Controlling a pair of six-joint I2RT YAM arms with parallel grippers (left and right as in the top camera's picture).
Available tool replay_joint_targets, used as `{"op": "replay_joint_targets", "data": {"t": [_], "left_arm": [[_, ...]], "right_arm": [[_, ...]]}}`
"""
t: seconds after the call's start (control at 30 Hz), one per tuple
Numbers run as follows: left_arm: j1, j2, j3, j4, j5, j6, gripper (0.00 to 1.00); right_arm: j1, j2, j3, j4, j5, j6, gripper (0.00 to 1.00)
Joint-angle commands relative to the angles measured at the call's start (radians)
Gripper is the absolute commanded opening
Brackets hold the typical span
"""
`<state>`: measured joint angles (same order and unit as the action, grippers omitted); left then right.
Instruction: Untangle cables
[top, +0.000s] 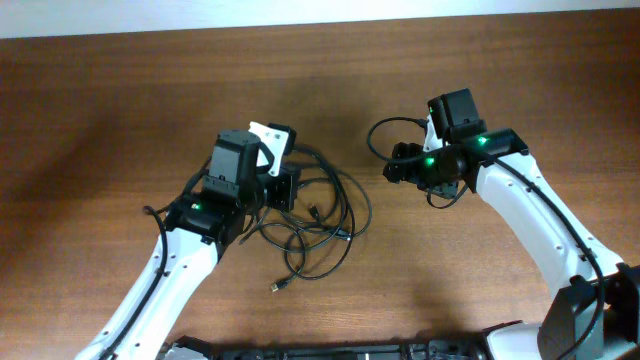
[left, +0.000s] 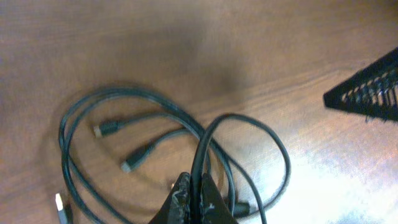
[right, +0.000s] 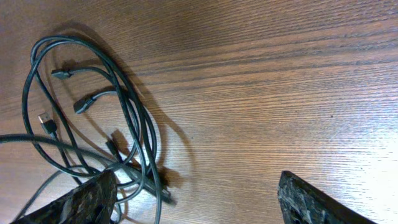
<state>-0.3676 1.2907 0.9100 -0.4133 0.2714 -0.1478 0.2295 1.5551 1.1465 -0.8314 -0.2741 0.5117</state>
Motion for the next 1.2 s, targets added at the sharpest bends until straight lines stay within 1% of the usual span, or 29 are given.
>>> {"op": "replay_joint_targets", "data": {"t": [0.0, 0.07, 0.13, 0.17, 0.23, 0.27, 0.3, 0.37, 0.43, 0.47, 0.53, 0.57, 0.6, 0.63, 0.67, 0.73, 0.8, 0.83, 0.87, 0.9, 0.97, 1.1, 1.17], "left_arm": [[-0.001, -0.014, 0.019, 0.068, -0.006, 0.003, 0.00], [-0.001, -0.035, 0.026, 0.093, 0.002, 0.003, 0.00], [-0.001, -0.065, 0.029, 0.102, 0.005, 0.005, 0.00], [-0.001, -0.085, 0.029, 0.102, 0.005, 0.008, 0.00], [-0.001, -0.132, 0.029, 0.097, 0.006, 0.008, 0.00], [-0.001, -0.149, 0.029, 0.097, 0.016, 0.008, 0.00], [-0.001, -0.171, 0.029, 0.097, 0.051, 0.008, 0.00], [-0.001, -0.204, 0.029, 0.098, 0.132, 0.008, 0.00], [-0.001, -0.218, 0.029, 0.095, 0.185, 0.008, 0.00], [-0.001, -0.218, 0.029, 0.091, 0.216, 0.008, 0.00], [-0.001, -0.215, 0.029, 0.082, 0.231, 0.008, 0.00], [-0.001, -0.214, 0.029, 0.080, 0.230, 0.008, 0.00], [-0.001, -0.213, 0.029, 0.080, 0.230, 0.008, 0.00], [-0.001, -0.213, 0.029, 0.080, 0.229, 0.008, 0.00], [-0.001, -0.212, 0.029, 0.079, 0.224, 0.008, 0.00], [-0.001, -0.212, 0.029, 0.068, 0.191, 0.008, 0.02], [-0.001, -0.212, 0.028, 0.031, 0.132, 0.008, 0.15], [-0.001, -0.212, 0.027, 0.009, 0.100, 0.008, 0.20], [-0.001, -0.211, 0.027, -0.012, 0.067, 0.008, 0.31], [-0.001, -0.206, 0.027, -0.039, 0.025, 0.008, 0.52], [-0.001, -0.186, 0.027, -0.084, -0.026, 0.008, 0.70], [-0.001, -0.113, 0.027, -0.096, -0.033, 0.008, 0.87], [-0.001, -0.061, 0.027, -0.093, -0.033, 0.007, 0.89]], "right_arm": [[0.000, -0.011, 0.003, -0.003, -0.025, -0.022, 0.83], [0.002, -0.011, 0.003, 0.006, -0.111, -0.150, 0.84], [0.007, -0.011, 0.003, 0.014, -0.148, -0.257, 0.85], [0.011, -0.011, 0.003, 0.024, -0.181, -0.325, 0.88], [0.018, -0.011, 0.003, 0.061, -0.305, -0.483, 0.88], [0.022, -0.011, 0.003, 0.082, -0.360, -0.537, 0.89], [0.029, -0.011, 0.003, 0.121, -0.434, -0.610, 0.89], [0.048, -0.011, 0.003, 0.199, -0.475, -0.684, 0.89], [0.073, -0.011, 0.003, 0.264, -0.477, -0.691, 0.88], [0.088, -0.011, 0.003, 0.293, -0.484, -0.692, 0.83], [0.119, -0.011, 0.003, 0.331, -0.486, -0.691, 0.60], [0.133, -0.011, 0.003, 0.340, -0.485, -0.691, 0.44], [0.146, -0.011, 0.003, 0.343, -0.485, -0.691, 0.25], [0.157, -0.011, 0.003, 0.342, -0.485, -0.691, 0.10], [0.165, -0.011, 0.003, 0.341, -0.486, -0.690, 0.04], [0.161, -0.012, 0.005, 0.341, -0.486, -0.659, 0.04], [0.135, -0.024, 0.019, 0.322, -0.487, -0.620, 0.04], [0.123, -0.034, 0.029, 0.304, -0.486, -0.618, 0.04], [0.107, -0.047, 0.044, 0.280, -0.486, -0.619, 0.04], [0.090, -0.062, 0.063, 0.255, -0.486, -0.619, 0.04], [0.049, -0.100, 0.108, 0.204, -0.483, -0.619, 0.04], [-0.046, -0.176, 0.208, 0.098, -0.462, -0.619, 0.04], [-0.101, -0.210, 0.264, 0.044, -0.462, -0.619, 0.04]]}}
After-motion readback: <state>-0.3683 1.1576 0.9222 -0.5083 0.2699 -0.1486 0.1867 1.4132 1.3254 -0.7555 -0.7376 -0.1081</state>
